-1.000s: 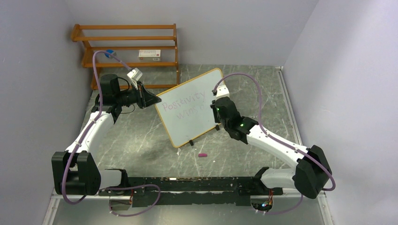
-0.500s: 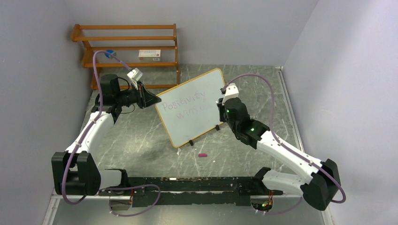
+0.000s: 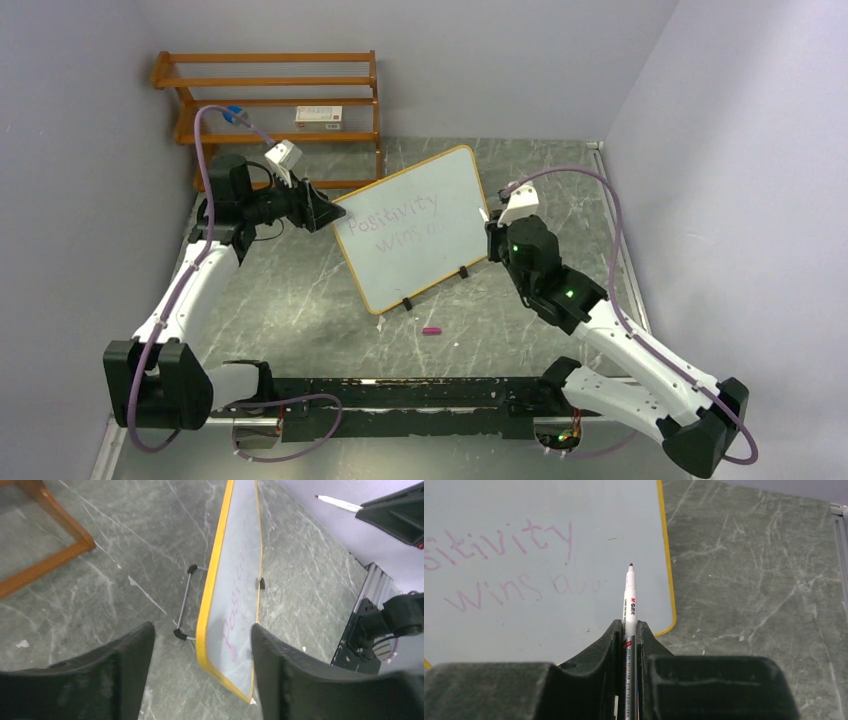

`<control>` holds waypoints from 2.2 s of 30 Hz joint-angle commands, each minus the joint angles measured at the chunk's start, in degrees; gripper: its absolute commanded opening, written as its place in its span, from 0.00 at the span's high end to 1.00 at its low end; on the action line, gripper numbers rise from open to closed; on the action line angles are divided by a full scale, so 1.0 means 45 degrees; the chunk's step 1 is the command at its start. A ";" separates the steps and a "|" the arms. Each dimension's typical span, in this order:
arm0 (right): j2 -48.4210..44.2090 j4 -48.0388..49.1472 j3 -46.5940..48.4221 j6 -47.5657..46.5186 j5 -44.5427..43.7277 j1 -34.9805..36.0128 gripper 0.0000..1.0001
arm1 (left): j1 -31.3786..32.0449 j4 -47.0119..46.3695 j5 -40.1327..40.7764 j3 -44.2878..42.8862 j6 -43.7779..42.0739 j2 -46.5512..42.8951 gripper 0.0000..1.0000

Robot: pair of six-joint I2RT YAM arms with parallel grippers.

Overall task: Write a sentence on the whiteboard
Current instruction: Write a sentence on the whiteboard, then close the whiteboard marker at the center of the board.

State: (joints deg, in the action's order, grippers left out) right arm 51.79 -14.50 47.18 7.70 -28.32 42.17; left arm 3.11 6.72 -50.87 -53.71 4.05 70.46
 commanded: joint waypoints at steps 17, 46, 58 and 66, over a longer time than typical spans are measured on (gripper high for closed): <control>-0.4011 -0.1648 -0.0296 -0.0351 -0.1722 -0.0075 1.00 | 0.6231 0.4805 0.6612 -0.2619 -0.1477 -0.2543 0.08; -0.6744 -0.2035 -0.1824 0.0183 -0.2299 -0.0062 1.00 | 1.4542 0.4207 1.0441 -0.2198 -0.2536 0.4655 0.28; -0.6666 -0.1943 -0.1900 0.0112 -0.2385 -0.0065 1.00 | 1.4542 0.5644 1.1279 -0.3769 -0.3538 0.7454 0.48; -0.6593 -0.1921 -0.1900 0.0048 -0.2322 -0.0059 1.00 | 1.4504 0.5835 1.1032 -0.4080 -0.3866 0.8306 0.52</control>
State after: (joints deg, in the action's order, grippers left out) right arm 22.33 -23.90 39.13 8.32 -38.13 42.11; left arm 68.36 31.03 -1.58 -69.91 -11.64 106.34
